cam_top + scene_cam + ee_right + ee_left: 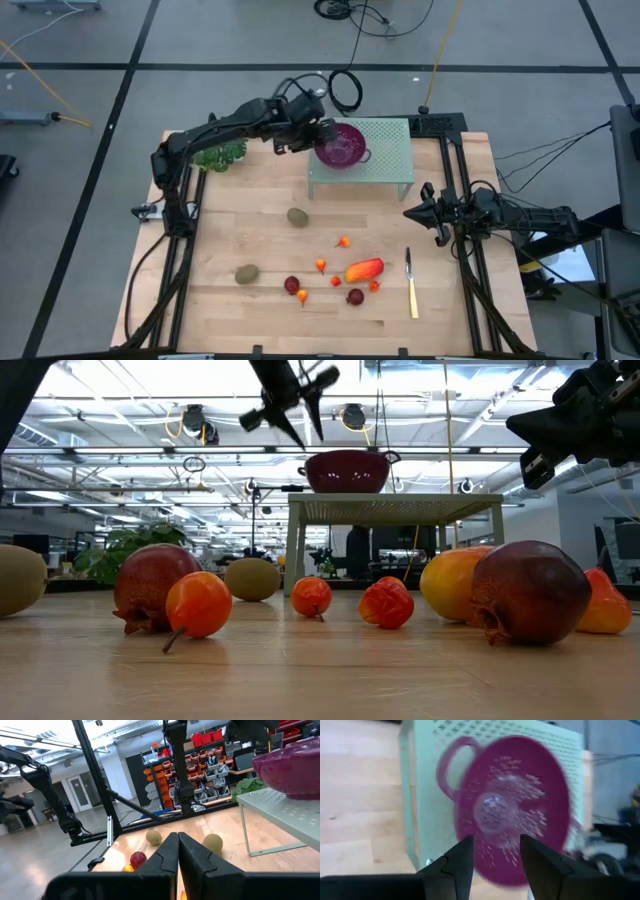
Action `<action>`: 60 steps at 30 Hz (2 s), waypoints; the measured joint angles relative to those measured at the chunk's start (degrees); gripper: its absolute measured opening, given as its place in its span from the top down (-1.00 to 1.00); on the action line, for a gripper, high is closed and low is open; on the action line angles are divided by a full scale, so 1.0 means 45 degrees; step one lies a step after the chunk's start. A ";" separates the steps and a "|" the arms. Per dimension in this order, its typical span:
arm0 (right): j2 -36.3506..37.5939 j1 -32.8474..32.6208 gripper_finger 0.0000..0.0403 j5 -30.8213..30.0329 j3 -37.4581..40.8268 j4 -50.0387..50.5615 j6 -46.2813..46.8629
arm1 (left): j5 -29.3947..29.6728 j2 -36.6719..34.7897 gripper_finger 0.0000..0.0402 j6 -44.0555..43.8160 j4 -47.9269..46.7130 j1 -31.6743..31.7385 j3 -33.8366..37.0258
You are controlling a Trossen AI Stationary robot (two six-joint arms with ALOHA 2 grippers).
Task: Pick & Place Fruit
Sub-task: Put the kiwi into the strainer bowl on the shelf
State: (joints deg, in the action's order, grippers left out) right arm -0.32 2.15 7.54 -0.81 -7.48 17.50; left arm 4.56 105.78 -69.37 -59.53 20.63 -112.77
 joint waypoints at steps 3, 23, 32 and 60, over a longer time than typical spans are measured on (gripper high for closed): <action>0.0000 0.0000 0.98 0.0002 0.0003 0.0056 0.0000 | 0.0410 -0.0554 0.23 0.0492 -0.0119 -0.0511 0.0000; 0.0000 0.0000 0.98 0.0002 -0.0001 0.0107 0.0000 | 0.4906 -0.1818 0.25 -0.2852 -0.4834 -0.6767 0.0083; 0.0000 0.0000 0.98 0.0002 -0.0002 0.0100 0.0000 | 0.4615 -0.1857 0.24 -0.3066 -0.4346 -0.8660 0.1467; 0.0000 0.0000 0.98 0.0002 -0.0002 0.0095 0.0000 | 0.3902 -0.1838 0.24 -0.3198 -0.3553 -1.2768 0.4852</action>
State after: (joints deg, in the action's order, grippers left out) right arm -0.32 2.15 7.55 -0.82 -7.05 17.50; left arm 22.12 97.51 -83.76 -75.52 -36.83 -90.94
